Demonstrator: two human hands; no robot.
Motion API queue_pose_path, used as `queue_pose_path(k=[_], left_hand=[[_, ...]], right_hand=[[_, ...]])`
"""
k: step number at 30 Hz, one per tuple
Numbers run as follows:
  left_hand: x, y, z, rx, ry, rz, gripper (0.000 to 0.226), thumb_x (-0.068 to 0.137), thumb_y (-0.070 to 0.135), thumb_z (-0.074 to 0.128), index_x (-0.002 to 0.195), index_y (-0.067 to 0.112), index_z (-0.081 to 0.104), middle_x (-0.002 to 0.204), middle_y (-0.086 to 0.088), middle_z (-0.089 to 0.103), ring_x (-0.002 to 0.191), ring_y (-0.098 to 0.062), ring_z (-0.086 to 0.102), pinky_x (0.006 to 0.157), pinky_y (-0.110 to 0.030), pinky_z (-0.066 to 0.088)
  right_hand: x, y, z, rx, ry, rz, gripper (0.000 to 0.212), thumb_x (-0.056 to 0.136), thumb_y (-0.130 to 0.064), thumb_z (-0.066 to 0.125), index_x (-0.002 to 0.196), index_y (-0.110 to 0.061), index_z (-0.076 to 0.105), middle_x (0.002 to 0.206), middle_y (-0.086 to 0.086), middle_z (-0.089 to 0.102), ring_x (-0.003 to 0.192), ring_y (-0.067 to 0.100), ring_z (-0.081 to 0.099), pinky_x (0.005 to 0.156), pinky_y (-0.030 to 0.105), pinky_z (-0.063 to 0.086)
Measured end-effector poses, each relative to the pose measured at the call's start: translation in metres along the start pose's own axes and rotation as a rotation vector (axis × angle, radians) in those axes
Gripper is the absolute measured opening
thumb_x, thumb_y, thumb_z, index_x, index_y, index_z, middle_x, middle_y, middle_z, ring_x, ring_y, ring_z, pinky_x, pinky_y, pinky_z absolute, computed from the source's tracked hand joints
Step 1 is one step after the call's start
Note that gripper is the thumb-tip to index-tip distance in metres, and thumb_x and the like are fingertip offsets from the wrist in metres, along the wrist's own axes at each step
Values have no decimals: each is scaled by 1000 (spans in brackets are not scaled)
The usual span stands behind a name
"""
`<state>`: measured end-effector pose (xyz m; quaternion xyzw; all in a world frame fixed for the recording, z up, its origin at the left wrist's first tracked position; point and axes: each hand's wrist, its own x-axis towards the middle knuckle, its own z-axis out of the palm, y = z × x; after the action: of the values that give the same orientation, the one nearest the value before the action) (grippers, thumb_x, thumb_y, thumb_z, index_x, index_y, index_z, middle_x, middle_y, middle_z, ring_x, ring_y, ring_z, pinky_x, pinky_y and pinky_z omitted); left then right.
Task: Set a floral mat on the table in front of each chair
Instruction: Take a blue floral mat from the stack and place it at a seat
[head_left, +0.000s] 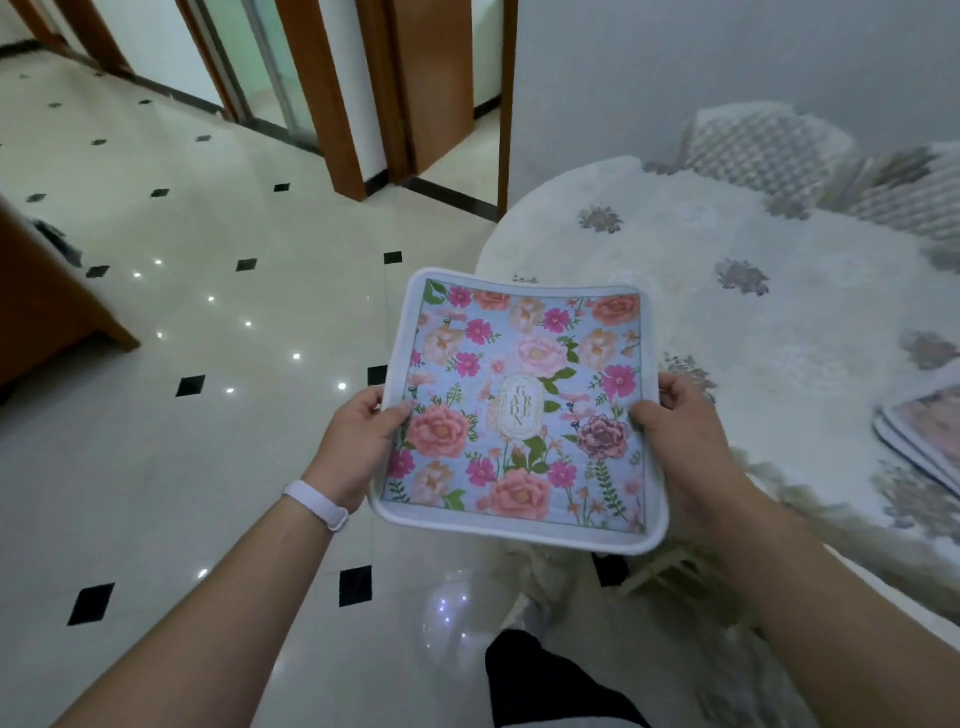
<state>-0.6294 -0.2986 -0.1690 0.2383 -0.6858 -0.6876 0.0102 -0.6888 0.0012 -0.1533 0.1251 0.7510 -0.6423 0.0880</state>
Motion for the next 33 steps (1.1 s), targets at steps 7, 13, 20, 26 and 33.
queue_pose_path(k=[7,13,20,26,33], left_hand=[[96,29,54,88,-61,-38,7,95,17,59,97,13,64,90,-11,75,81,-29,73,72,-42,59],[171,45,102,213,-95,-16,13,94,22,62,102,13,65,93,-11,75,80,-28,73,74,-45,60],[218,56,155,248,-186,-7,13,93,20,61,103,13,67,92,-9,75,81,-27,73,71,-39,59],[246,48,207,313,-337,5,13,95,19,60,105,17,68,93,-6,75,79,-23,74,69,-38,60],[281,24,248,398,-466,-28,15,96,23,58,101,15,69,93,-12,75,81,-30,73,73,-51,60]], right_hand=[[96,5,-11,16,59,55,21,92,-6,55,111,-12,56,98,11,72,74,26,74,65,46,62],[162,-2,-26,60,116,98,17,90,-9,56,105,-17,56,97,7,71,79,28,73,70,52,61],[196,-2,-61,1,224,109,15,92,-14,57,106,-16,55,95,4,71,73,18,73,58,35,59],[208,21,-88,-40,359,168,19,92,-13,57,111,-14,55,95,2,68,71,13,69,50,24,53],[226,41,-106,-59,464,301,32,87,-11,59,119,-15,55,100,6,69,77,18,69,59,30,53]])
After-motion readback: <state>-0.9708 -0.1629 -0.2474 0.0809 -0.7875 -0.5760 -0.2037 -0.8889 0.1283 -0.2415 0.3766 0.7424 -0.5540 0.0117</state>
